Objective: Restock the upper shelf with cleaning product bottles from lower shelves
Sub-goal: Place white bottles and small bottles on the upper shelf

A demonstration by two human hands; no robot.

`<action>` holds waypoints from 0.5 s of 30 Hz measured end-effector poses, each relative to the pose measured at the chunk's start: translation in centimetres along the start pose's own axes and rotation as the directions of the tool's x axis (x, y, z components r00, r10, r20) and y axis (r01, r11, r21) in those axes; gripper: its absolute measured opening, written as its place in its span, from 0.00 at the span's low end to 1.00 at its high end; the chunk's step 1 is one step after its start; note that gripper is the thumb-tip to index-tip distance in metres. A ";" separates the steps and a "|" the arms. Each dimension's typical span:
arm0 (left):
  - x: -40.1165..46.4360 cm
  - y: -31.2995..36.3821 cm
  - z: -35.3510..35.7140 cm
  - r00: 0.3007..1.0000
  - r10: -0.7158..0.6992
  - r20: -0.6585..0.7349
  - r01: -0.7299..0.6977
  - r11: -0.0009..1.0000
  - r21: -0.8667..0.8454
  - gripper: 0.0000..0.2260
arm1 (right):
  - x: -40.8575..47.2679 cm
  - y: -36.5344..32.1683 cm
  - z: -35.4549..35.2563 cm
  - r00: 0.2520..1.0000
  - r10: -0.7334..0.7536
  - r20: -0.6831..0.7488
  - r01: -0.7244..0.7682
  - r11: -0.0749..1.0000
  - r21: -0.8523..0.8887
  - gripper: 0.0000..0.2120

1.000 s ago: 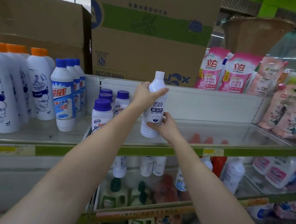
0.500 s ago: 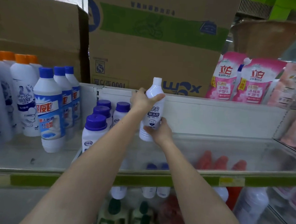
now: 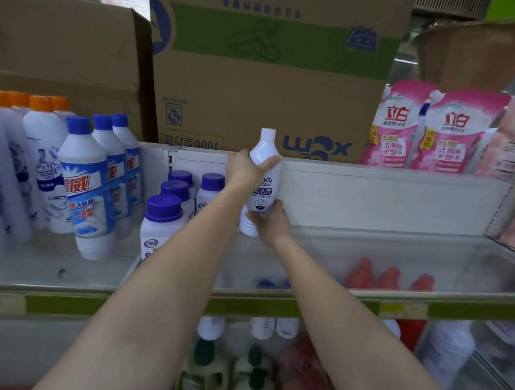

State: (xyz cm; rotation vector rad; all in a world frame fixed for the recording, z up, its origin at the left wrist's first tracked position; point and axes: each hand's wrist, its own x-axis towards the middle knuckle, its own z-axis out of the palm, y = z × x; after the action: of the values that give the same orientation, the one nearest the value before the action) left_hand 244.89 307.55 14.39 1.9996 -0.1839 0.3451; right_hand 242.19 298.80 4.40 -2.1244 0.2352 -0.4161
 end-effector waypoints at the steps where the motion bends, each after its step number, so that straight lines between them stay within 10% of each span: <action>1: -0.6 0.3 -0.2 1.000 -0.015 0.002 0.015 1.000 -0.016 0.30 | -0.2 -0.3 -0.1 1.000 0.014 0.014 -0.014 1.000 -0.007 0.29; 9: -5.4 -0.8 -1.8 1.000 -0.005 -0.005 0.006 0.995 0.096 0.06 | -3.1 -0.8 -1.4 0.997 0.067 0.043 -0.054 0.967 -0.250 0.24; 15: -9.3 -2.0 -2.6 0.998 0.048 0.045 -0.053 0.992 0.115 0.06 | -7.1 1.3 -3.9 0.989 -0.083 -0.124 0.056 0.977 -0.205 0.08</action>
State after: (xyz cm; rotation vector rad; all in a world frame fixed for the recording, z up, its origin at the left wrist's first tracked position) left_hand 236.20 310.57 10.75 2.1215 -0.2459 0.3529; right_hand 234.15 297.39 3.83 -2.3105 0.2895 -0.5978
